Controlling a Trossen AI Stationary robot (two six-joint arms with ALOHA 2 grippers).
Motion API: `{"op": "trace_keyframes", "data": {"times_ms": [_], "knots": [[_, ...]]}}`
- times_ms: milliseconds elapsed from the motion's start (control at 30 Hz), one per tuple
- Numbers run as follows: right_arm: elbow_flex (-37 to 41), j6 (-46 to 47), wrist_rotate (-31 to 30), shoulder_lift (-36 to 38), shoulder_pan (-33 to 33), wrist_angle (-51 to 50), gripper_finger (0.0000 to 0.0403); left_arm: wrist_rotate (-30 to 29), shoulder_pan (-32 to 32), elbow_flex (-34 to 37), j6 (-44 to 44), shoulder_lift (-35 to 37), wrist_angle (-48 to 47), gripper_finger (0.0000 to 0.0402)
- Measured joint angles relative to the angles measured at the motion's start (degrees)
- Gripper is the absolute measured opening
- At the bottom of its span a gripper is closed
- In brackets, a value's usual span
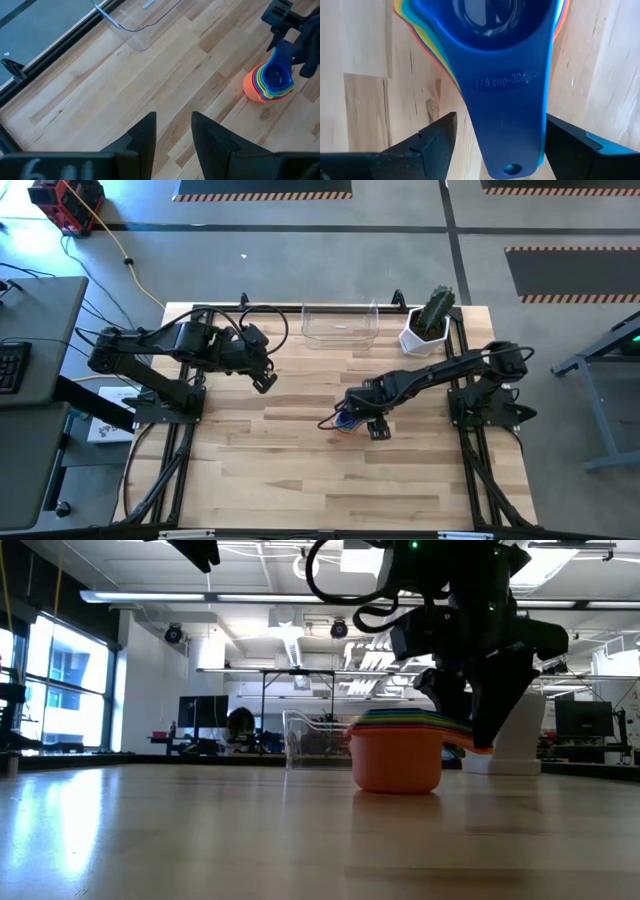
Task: Nest measuring cups in basket
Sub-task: Put the measuring cups into the transparent bin
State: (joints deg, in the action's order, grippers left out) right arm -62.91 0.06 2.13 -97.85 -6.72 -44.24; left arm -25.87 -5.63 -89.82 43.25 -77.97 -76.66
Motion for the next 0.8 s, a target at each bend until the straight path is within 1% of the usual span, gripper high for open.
{"op": "trace_keyframes", "data": {"times_ms": [633, 733, 800], "knots": [[0.01, 1.44, -0.59, -0.43, -0.02, 0.0, 0.0262, -0.04, 0.0, 0.02, 0.0, 0.0, -0.07, 0.0115], [0.01, 1.56, -0.59, -0.43, -0.02, 0.04, 0.0251, -0.04, -0.02, 0.0, 0.0, 0.0, -0.07, 0.0115], [0.01, 1.57, -0.59, -0.43, -0.02, 0.12, 0.0234, -0.05, 0.0, 0.02, 0.0, 0.0, -0.07, 0.0115]]}}
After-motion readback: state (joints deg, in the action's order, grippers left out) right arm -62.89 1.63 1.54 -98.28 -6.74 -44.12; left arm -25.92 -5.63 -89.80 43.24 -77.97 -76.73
